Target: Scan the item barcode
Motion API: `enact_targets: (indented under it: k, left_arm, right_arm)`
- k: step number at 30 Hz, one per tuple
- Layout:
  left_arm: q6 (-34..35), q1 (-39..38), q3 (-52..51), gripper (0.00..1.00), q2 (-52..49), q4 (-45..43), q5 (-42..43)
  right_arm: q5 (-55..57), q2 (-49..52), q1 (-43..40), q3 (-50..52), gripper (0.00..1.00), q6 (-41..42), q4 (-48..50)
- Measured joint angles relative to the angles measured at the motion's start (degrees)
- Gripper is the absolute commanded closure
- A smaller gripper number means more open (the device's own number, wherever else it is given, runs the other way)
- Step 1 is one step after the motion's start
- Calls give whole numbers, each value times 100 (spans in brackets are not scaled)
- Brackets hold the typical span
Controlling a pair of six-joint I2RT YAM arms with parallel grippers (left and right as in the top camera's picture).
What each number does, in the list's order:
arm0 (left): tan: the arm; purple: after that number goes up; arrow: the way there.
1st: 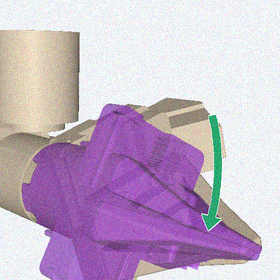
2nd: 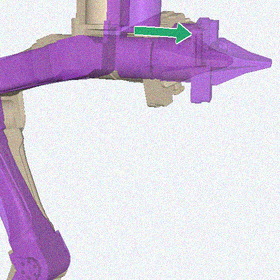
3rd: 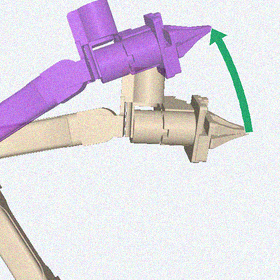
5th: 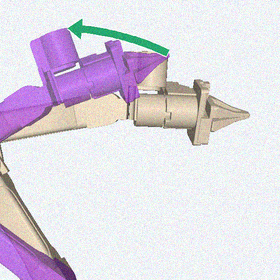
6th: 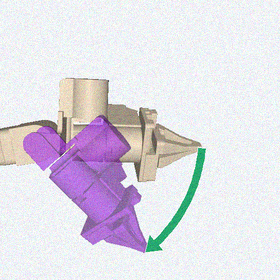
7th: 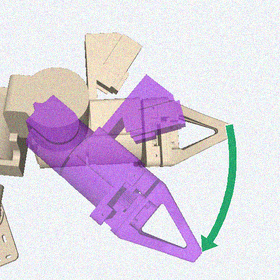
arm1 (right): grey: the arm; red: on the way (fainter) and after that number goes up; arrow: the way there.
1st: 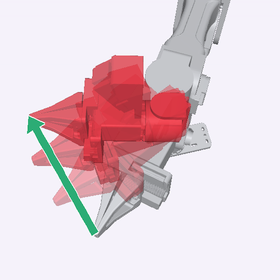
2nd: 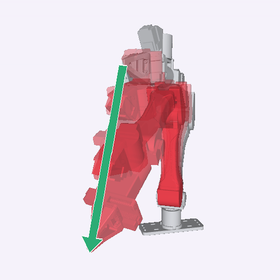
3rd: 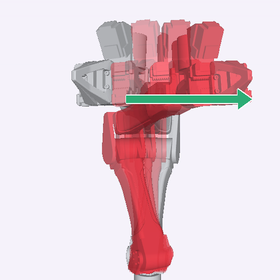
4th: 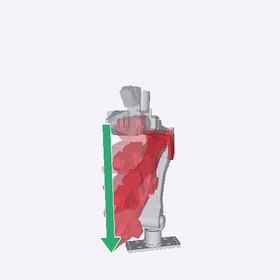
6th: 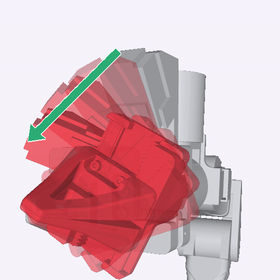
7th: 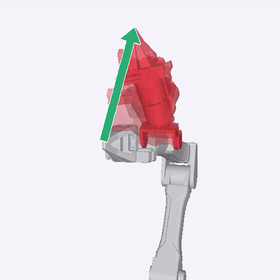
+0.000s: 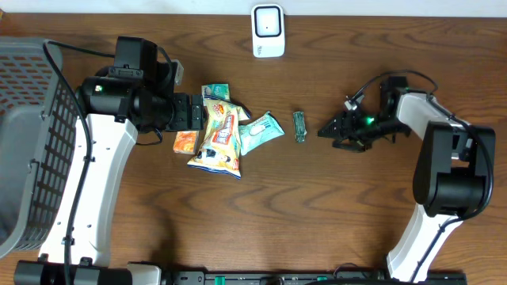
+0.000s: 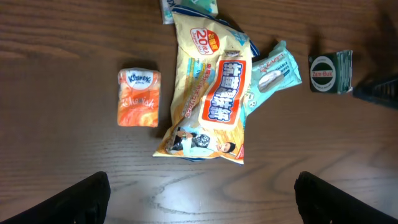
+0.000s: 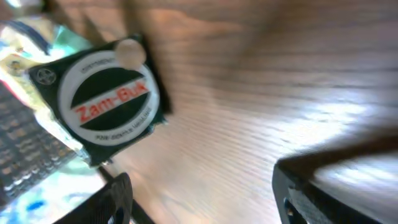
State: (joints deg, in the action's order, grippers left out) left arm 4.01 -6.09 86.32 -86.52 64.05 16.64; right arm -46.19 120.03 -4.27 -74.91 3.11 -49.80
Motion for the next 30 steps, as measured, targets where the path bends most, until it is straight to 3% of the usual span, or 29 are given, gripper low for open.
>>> enact_targets:
  k: [8, 19, 30]
  left_arm:
    - [0, 0, 0, 6, 0, 0, -2]
    - [0, 0, 0, 6, 0, 0, -2]
    - [0, 0, 0, 6, -2, 0, -2]
  right_arm:
    - [1266, -17, 319, -776, 32, -149, -658]
    - [2406, -688, 1742, -979, 34, 251, -7]
    - [4155, -688, 2741, -979, 52, 1106, 293]
